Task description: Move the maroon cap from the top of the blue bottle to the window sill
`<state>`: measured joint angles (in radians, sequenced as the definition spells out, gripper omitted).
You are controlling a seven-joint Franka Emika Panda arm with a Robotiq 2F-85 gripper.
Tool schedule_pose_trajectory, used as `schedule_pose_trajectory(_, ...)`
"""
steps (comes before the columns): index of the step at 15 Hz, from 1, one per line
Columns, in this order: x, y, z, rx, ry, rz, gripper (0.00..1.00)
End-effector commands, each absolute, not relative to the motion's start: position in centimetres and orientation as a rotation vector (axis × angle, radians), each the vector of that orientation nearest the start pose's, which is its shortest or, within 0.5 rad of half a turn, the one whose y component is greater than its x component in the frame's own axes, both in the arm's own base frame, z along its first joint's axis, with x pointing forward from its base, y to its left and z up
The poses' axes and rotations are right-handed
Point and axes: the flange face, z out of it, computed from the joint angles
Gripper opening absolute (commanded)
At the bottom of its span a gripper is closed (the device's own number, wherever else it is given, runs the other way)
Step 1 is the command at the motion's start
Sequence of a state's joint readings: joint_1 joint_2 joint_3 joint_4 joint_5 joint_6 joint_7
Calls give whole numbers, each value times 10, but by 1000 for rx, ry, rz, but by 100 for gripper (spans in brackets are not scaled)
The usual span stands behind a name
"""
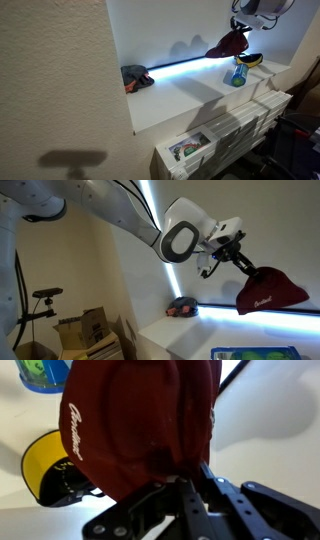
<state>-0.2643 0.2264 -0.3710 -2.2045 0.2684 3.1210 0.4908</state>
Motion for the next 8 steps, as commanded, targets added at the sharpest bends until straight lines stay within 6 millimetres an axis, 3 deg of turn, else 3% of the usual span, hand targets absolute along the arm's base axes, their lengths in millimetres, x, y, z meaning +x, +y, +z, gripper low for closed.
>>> schedule_pose_trajectory(1, 465, -394, 344, -2155, 2093, -1156, 4)
schedule_pose_trajectory(3, 467, -395, 339, -2070, 2194, -1242, 4)
schedule_pose_trajectory(5, 465, -385, 346, -1977, 2224, -1352, 4)
schedule_pose_trajectory(6, 424, -418, 349, -1952, 2250, -1400, 4)
schedule_pose_trajectory(7, 423, -416, 352, -1925, 2236, -1465, 37)
schedule_pose_trajectory(8, 452, -397, 345, -1985, 2212, -1375, 16)
